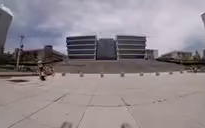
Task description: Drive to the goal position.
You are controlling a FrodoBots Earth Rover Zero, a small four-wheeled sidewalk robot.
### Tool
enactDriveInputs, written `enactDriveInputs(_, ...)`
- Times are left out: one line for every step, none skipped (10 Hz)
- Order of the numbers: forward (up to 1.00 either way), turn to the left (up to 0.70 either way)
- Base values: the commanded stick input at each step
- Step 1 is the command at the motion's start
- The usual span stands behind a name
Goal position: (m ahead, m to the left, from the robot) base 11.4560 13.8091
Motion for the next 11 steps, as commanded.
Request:
enactDriveInputs(0.7, 0.0)
enactDriveInputs(0.7, 0.0)
enactDriveInputs(0.7, 0.0)
enactDriveInputs(0.7, 0.0)
enactDriveInputs(0.7, 0.0)
enactDriveInputs(0.7, 0.0)
enactDriveInputs(0.7, 0.0)
enactDriveInputs(0.7, 0.0)
enactDriveInputs(0.7, 0.0)
enactDriveInputs(0.7, 0.0)
enactDriveInputs(0.7, 0.0)
